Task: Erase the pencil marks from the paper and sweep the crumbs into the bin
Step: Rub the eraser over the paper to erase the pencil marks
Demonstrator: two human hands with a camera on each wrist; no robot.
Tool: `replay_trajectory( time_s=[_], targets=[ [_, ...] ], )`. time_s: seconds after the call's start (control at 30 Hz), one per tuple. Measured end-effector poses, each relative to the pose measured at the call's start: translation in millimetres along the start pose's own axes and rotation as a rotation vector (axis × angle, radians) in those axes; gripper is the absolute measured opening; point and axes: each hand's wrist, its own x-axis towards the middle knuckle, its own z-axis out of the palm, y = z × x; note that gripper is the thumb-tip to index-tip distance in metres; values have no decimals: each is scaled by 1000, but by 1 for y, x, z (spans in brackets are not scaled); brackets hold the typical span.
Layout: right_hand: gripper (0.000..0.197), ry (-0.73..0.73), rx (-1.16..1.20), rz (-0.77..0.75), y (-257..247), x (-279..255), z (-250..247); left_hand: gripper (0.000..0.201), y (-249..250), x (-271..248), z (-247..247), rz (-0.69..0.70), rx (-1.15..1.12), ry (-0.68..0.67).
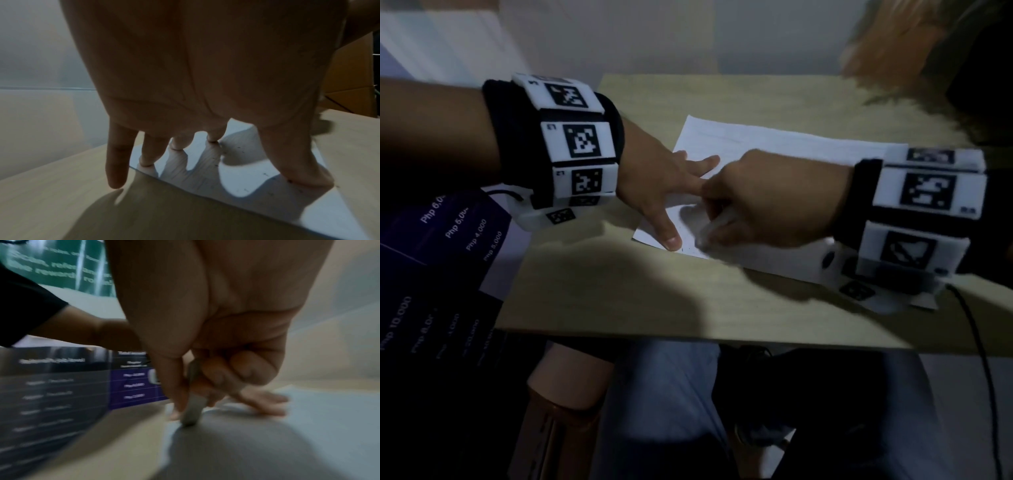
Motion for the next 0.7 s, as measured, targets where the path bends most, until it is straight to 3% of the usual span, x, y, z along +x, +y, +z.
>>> replay_trajectory(
  time_s=[0.1,0.17,0.3,0.43,0.57,0.7],
  targets=[
    [27,56,-61,95,15,8,-9,101,-2,4,0,48,36,7],
    [28,85,-89,62,14,5,-4,101,-5,5,1,70,40,9],
    [20,-38,16,-13,1,-9,-3,80,-4,2,-1,90,-46,1],
    [27,55,-92,71,15,-6,-3,106,-6,9,1,80,-4,29],
    [29,2,-83,-14,1,-21,8,109,-3,7,1,35,-25,9],
    [36,-36,-27,60,15,-13,-6,111,-1,6,-2,39,-23,19]
  ],
)
